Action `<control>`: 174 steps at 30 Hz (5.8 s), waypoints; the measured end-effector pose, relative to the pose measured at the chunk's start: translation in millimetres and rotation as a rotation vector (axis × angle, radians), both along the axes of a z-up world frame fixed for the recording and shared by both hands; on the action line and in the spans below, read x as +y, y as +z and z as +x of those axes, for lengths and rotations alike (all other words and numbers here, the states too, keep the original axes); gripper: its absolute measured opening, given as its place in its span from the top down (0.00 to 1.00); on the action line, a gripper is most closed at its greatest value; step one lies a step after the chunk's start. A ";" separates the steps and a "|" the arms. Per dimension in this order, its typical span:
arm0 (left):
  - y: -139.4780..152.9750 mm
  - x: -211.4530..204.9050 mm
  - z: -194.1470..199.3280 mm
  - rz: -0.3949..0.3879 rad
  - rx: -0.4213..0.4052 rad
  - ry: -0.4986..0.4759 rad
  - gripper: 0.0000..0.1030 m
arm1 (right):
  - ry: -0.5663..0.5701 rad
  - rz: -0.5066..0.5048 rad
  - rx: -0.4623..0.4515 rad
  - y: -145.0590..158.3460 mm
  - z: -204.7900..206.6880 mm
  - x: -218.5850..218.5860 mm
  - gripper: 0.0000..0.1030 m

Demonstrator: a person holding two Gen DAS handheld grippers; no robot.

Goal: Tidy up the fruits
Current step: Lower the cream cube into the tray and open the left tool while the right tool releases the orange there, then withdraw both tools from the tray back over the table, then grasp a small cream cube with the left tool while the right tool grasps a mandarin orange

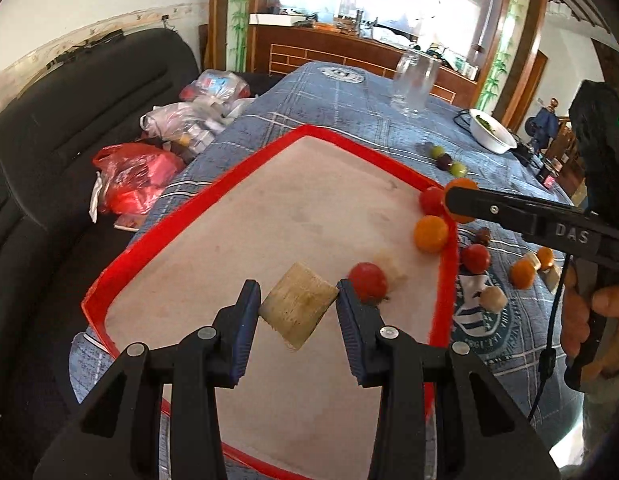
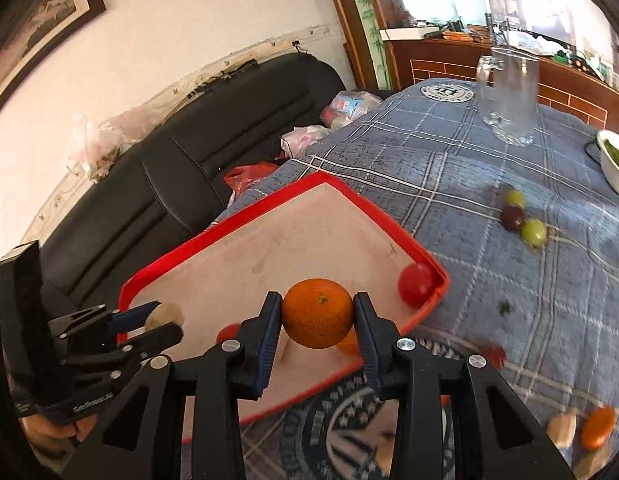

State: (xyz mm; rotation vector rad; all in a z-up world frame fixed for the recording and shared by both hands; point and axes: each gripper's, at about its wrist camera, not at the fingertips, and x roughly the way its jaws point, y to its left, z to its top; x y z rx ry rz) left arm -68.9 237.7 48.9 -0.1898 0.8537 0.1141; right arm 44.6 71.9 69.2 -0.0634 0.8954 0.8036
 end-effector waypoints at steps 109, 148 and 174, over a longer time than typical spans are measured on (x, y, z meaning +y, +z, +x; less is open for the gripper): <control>-5.5 -139.9 -14.7 -0.074 0.068 -0.253 0.29 | -0.357 0.022 0.009 -14.1 -104.2 -211.2 0.17; -37.6 -173.2 51.3 -0.003 0.077 -0.316 0.71 | -0.303 -0.071 0.088 -49.9 -27.2 -151.2 0.51; -14.1 -162.1 15.8 -0.030 -0.010 -0.327 0.83 | -0.337 -0.033 0.032 -26.9 -60.5 -163.5 0.64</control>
